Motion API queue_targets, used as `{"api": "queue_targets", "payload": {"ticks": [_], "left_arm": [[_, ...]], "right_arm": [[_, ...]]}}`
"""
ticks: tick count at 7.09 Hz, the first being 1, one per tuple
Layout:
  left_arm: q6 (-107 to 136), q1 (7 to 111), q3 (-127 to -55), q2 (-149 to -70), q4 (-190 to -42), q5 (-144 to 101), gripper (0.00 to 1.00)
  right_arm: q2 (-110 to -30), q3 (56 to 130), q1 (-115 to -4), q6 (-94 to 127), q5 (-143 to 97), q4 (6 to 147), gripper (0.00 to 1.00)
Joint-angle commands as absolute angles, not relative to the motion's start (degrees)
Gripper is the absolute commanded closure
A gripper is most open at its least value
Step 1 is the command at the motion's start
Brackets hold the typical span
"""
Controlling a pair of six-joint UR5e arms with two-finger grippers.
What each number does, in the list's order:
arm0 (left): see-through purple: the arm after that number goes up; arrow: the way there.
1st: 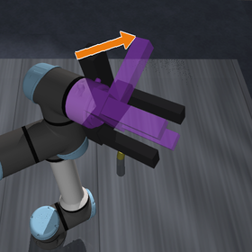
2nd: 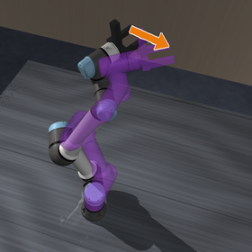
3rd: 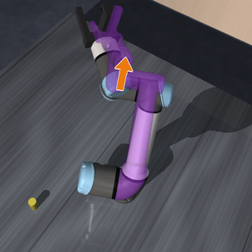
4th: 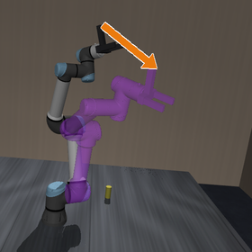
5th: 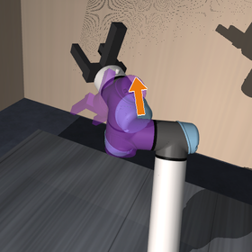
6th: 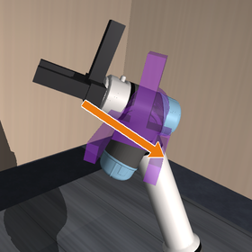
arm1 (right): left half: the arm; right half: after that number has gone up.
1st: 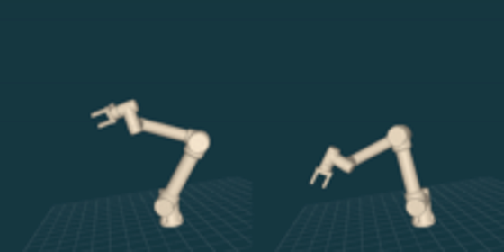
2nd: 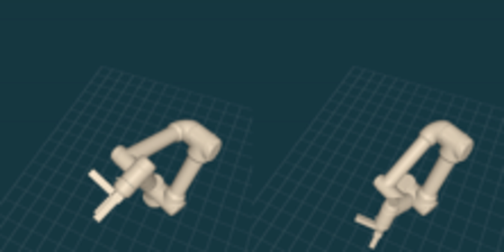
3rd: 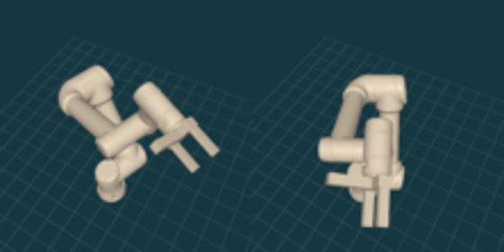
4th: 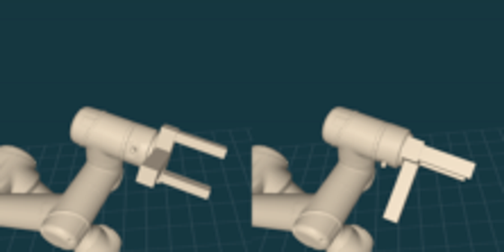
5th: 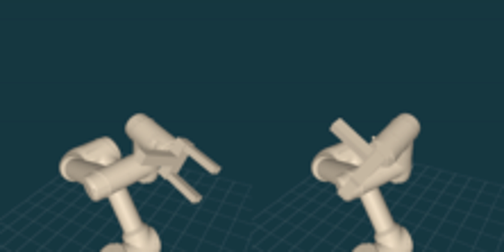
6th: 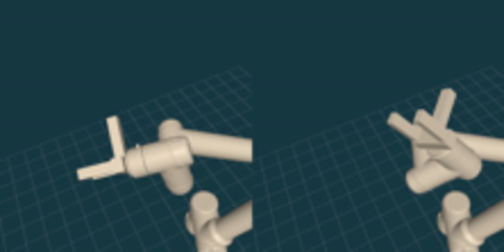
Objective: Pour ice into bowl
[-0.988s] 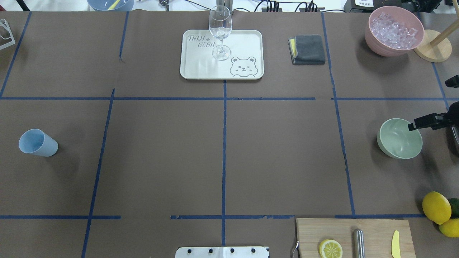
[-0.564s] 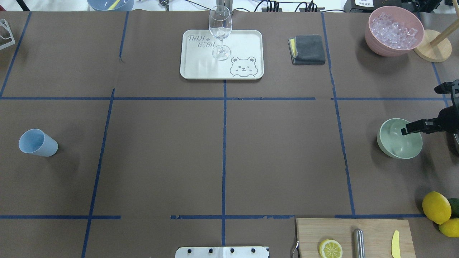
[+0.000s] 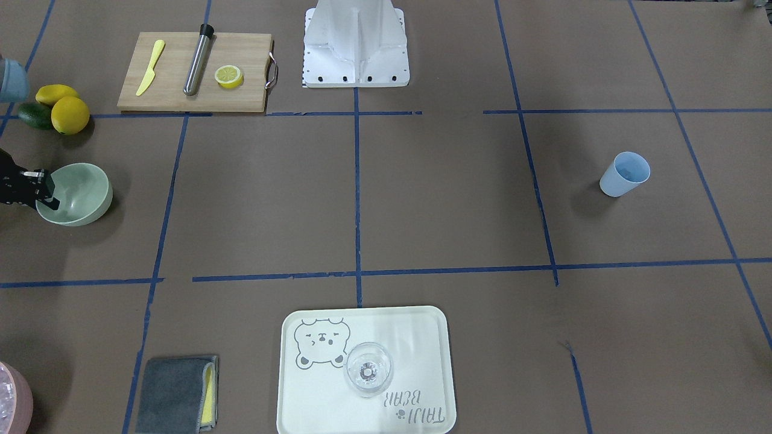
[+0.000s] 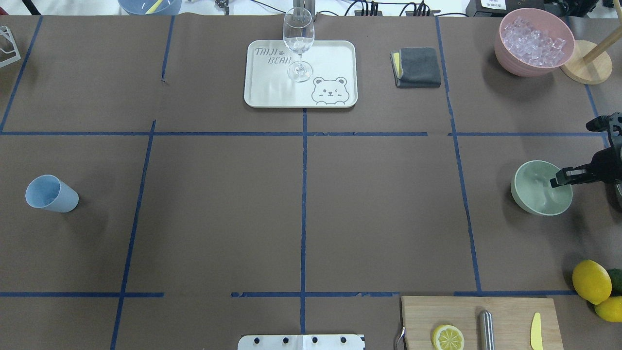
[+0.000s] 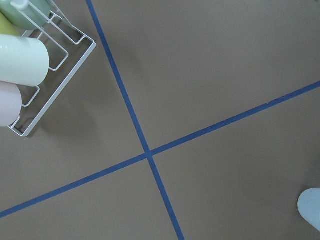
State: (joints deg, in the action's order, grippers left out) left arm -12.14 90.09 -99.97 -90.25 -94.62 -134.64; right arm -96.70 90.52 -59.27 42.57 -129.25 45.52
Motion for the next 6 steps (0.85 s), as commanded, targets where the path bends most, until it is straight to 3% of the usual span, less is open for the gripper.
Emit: {"api": "queue_targets", "payload": {"ticks": [1, 2, 4, 6], "left_arm": [[-12.04, 90.09, -99.58, -90.18, -94.83, -135.87, 0.00], [-12.04, 90.09, -100.02, -89.74, -94.83, -135.97, 0.00], [-12.04, 90.09, -99.93, -88.61, -98.59, -138.25, 0.00], [-11.87, 90.09, -99.23, -86.49, -105.26, -138.25, 0.00]], "right_arm": [[-95.81, 96.81, -59.15, 45.41, -132.08, 47.44, 1.00], [-91.45, 99.55, -58.37, 59.01, -132.10, 47.72, 1.00], [-84.68, 106.59, -45.69, 78.31, -124.60, 47.72, 1.00], [-71.08, 106.35, -31.69, 89.09, -111.15, 55.74, 1.00]]}}
